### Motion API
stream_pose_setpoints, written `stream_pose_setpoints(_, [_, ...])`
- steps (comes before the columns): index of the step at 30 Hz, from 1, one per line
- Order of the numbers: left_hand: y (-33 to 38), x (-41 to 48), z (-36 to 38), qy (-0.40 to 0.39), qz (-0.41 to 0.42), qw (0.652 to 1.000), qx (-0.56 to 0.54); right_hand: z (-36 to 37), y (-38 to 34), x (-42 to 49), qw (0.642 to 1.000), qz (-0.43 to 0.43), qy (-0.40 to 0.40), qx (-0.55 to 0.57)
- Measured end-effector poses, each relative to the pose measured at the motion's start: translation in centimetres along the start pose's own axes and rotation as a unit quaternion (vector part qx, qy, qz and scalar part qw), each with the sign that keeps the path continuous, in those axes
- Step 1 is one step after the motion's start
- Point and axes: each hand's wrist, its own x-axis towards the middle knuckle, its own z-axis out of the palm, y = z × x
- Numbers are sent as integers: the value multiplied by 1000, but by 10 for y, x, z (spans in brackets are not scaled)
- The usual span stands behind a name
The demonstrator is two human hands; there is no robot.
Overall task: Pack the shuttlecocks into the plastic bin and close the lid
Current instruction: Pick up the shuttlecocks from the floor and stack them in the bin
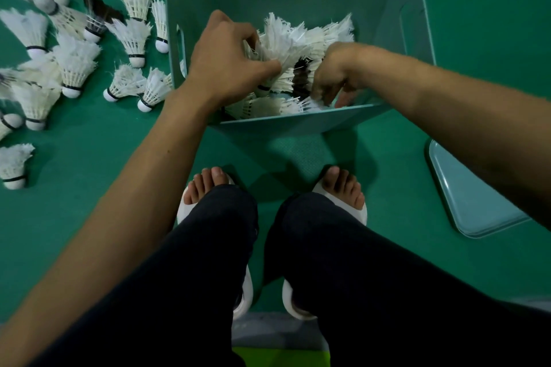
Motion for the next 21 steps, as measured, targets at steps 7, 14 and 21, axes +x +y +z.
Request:
stream_pose_setpoints(7, [6,0,5,-15,21,999,30,-40,16,-64,922,-208,194,264])
stream_pose_setpoints(14, [4,1,9,-39,23,997,58,-9,4,-57,910,-331,243,65])
stream_pose_setpoints(21, [3,-3,7,-40,-1,998,52,-30,11,-65,905,-281,320,22])
